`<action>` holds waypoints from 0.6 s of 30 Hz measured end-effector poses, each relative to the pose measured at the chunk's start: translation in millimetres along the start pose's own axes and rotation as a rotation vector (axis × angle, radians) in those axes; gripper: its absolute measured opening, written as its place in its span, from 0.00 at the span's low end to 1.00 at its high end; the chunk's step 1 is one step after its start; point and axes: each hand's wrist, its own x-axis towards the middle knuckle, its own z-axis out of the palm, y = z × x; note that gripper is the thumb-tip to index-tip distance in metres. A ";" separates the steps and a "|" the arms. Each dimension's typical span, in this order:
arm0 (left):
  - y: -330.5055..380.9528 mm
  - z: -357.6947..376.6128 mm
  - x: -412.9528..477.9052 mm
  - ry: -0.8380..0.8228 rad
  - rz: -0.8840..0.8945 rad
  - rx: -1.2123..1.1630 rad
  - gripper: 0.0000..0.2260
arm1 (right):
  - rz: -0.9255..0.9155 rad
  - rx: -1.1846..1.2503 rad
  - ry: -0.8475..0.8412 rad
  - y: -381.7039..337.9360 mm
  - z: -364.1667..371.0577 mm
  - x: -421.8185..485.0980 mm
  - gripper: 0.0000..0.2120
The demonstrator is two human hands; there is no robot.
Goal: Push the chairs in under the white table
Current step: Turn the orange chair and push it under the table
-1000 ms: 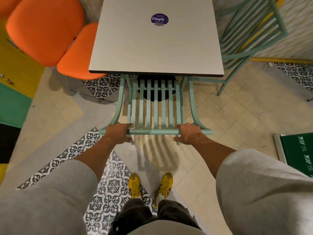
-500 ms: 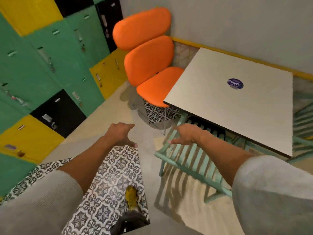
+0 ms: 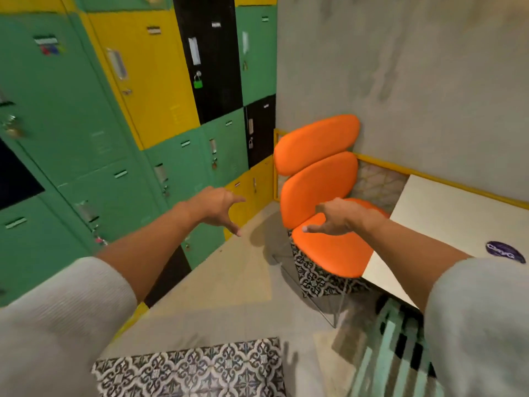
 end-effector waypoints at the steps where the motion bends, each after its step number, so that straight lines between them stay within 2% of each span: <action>1: -15.6 -13.0 12.1 0.011 0.009 0.010 0.51 | 0.010 -0.004 0.006 -0.3 -12.2 13.5 0.52; 5: -64.8 -53.7 65.7 0.025 0.030 0.068 0.51 | 0.103 0.024 0.016 5.5 -54.2 61.8 0.57; 11: -108.9 -75.5 160.3 -0.029 0.111 0.095 0.47 | 0.217 0.026 -0.034 22.1 -88.5 148.0 0.62; 18: -166.1 -120.9 278.0 -0.079 0.128 0.128 0.45 | 0.289 0.025 -0.090 44.9 -136.1 269.1 0.57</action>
